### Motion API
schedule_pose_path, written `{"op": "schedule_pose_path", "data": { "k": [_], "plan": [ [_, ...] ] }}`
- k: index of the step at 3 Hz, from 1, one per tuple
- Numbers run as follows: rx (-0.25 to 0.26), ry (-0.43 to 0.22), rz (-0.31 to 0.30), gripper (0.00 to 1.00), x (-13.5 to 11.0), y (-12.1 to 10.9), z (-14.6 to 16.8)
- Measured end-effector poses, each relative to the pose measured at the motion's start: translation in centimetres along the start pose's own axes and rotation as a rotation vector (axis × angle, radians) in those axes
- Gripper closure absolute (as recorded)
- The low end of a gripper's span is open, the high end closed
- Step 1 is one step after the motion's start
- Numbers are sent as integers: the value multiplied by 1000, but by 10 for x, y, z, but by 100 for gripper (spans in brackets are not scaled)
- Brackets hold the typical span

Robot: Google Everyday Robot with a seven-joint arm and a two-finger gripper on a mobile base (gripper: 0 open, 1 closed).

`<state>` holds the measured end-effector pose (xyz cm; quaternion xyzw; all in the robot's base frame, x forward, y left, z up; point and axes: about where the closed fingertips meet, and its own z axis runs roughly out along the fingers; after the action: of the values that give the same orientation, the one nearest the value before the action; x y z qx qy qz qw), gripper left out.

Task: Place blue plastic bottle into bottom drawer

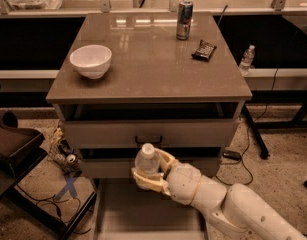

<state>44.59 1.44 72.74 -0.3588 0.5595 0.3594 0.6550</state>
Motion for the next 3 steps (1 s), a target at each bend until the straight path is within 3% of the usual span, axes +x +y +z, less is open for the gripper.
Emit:
{"op": "schedule_pose_path", "data": {
  "k": [1,2,3],
  "plan": [
    [-26,-23,111,100,66,13,-11],
    [-8,80,213,100,144,14,-28],
    [-10,78,213,100,147,13,-26]
  ]
}}
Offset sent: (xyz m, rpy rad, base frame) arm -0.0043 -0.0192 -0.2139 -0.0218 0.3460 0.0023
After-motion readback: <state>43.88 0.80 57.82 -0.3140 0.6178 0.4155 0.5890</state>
